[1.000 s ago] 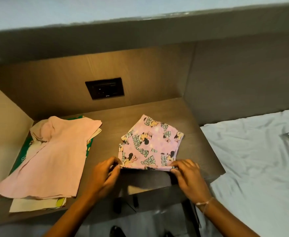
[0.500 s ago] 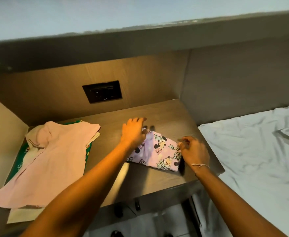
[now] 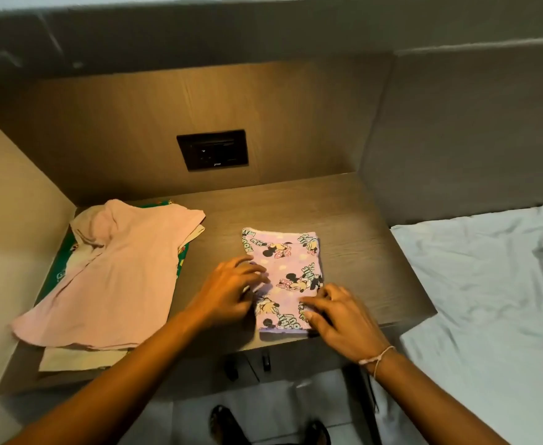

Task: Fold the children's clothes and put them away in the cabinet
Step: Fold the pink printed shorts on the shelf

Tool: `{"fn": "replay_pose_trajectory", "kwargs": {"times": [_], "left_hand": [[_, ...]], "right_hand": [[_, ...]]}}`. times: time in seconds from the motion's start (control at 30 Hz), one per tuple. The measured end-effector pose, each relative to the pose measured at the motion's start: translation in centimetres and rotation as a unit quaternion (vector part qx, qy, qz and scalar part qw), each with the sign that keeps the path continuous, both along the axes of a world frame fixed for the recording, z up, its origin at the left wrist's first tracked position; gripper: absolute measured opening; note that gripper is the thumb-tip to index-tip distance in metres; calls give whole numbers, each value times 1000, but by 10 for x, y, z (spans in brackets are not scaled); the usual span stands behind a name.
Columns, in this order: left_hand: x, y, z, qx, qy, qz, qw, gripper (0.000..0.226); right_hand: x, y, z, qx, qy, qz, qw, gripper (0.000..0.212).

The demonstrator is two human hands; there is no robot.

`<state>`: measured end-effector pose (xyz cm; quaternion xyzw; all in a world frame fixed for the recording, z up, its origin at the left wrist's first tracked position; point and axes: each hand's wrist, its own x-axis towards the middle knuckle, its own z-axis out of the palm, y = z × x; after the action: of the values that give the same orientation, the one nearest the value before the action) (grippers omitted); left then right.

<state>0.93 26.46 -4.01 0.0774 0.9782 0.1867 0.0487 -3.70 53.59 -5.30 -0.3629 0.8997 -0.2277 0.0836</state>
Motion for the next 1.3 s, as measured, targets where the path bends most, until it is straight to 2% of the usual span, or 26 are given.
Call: {"fn": "replay_pose_trajectory", "kwargs": {"times": [0.07, 0.17, 0.2, 0.27, 0.4, 0.5, 0.57, 0.63, 0.7, 0.73, 0.77, 0.8, 0.87, 0.93, 0.97, 1.03, 1.1, 1.2, 1.3], "left_hand": [[25, 0, -5, 18, -18, -33, 999, 56], [46, 4, -21, 16, -12, -59, 998, 68], [50, 7, -25, 19, -2, -52, 998, 69], [56, 13, -29, 26, 22, -37, 999, 64], [75, 31, -36, 33, 75, -7, 997, 49], [85, 43, -38, 97, 124, 52, 986, 31], [86, 50, -27, 213, 120, 128, 961, 25], [78, 55, -9, 347, 74, 204, 912, 29], [61, 55, 2, 421, 29, 259, 869, 29], [50, 52, 3, 438, 11, 286, 852, 29], [38, 50, 3, 431, -4, 314, 846, 32], [25, 47, 2, 398, -7, 337, 854, 36], [1, 43, -3, 243, 0, 358, 902, 41], [-10, 48, -7, 92, 5, 357, 930, 42], [-9, 52, -7, 58, 16, 361, 931, 43], [3, 56, -11, 41, 33, 389, 920, 50], [19, 54, -20, 16, 2, 407, 913, 59], [29, 53, -32, -8, -34, 394, 918, 56], [16, 57, -30, 36, 0, 376, 926, 38]], "right_hand": [[-11, 7, 2, -4, 33, 32, 999, 57], [-25, 20, -9, 86, 47, 151, 984, 85], [-26, 24, -14, 112, 55, 176, 976, 88], [-23, 26, -22, 115, 84, 187, 972, 77], [-6, 25, -26, 0, 115, 142, 983, 41], [9, 24, -28, -80, 90, 91, 988, 34], [16, 22, -20, -145, 19, 15, 989, 32], [17, 16, -4, -204, -47, -53, 976, 25], [8, 4, 12, -215, -62, -96, 970, 18], [-1, -3, 16, -192, -51, -111, 974, 17], [-12, -10, 18, -149, -31, -124, 981, 19], [-22, -17, 19, -93, -7, -133, 987, 23], [-36, -28, 16, 18, 25, -150, 988, 31], [-38, -35, 11, 55, 15, -176, 983, 37], [-36, -37, 10, 41, 7, -185, 982, 40], [-36, -38, 9, -9, -15, -182, 983, 55], [-44, -37, 11, -5, -38, -142, 989, 68], [-58, -39, 13, 90, -55, -89, 990, 60], [-58, -40, 15, 85, -104, -109, 985, 47]]}}
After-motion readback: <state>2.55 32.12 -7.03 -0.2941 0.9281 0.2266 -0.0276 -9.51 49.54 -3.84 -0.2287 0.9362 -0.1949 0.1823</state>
